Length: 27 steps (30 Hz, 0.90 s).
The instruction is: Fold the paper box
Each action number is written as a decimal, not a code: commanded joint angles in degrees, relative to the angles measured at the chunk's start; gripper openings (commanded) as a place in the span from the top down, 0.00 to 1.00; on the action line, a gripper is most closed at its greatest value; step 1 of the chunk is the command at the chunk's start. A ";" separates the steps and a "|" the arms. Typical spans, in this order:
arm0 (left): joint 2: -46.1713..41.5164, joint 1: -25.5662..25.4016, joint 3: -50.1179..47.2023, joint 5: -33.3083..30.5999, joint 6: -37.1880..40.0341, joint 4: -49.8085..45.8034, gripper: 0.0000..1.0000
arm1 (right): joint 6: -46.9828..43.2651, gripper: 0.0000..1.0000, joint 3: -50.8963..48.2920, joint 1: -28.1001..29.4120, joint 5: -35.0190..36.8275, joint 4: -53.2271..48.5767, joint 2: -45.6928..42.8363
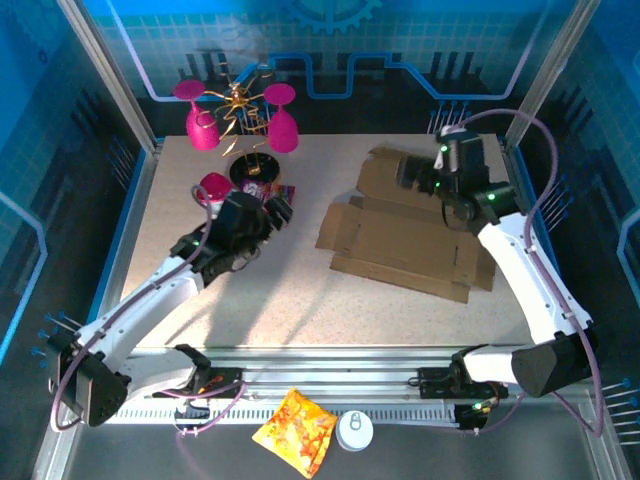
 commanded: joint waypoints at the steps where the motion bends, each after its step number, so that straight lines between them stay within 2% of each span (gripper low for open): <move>1: 4.32 -4.86 -0.52 4.34 -12.87 -0.58 0.01 | 1.92 0.20 -3.38 2.16 -0.93 -8.32 -2.21; 2: 5.89 -5.92 -1.16 5.37 -14.37 1.61 0.01 | 2.95 0.27 -5.58 2.26 -2.40 -7.38 -2.67; 5: 10.81 -6.74 -4.61 11.12 -18.13 12.54 0.07 | 5.60 0.34 -10.09 1.53 -7.49 -4.90 -2.04; 8: 16.08 -7.58 -7.63 14.37 -20.50 25.98 0.24 | 7.71 0.42 -12.44 -2.25 -17.25 -2.24 0.49; 10: 19.43 -8.08 -7.70 14.86 -20.55 30.43 0.36 | 8.75 0.49 -12.84 -5.43 -22.92 -1.42 2.66; 15: 27.10 -8.44 -7.73 13.79 -19.54 39.45 0.55 | 11.64 0.50 -15.37 -12.39 -30.34 1.02 4.96; 18: 31.84 -8.44 -7.19 13.66 -20.06 46.05 0.61 | 13.38 0.50 -17.45 -14.57 -32.92 3.24 4.74; 21: 35.76 -8.23 -6.08 13.20 -20.60 49.46 0.73 | 14.57 0.50 -18.90 -15.51 -34.43 4.64 4.68; 23: 36.60 -7.93 -6.06 12.06 -21.45 48.74 0.74 | 15.49 0.50 -19.59 -15.97 -35.50 5.51 4.69; 27: 36.49 -7.24 -6.26 10.24 -21.22 46.48 0.68 | 16.56 0.50 -20.61 -16.28 -36.37 6.29 4.44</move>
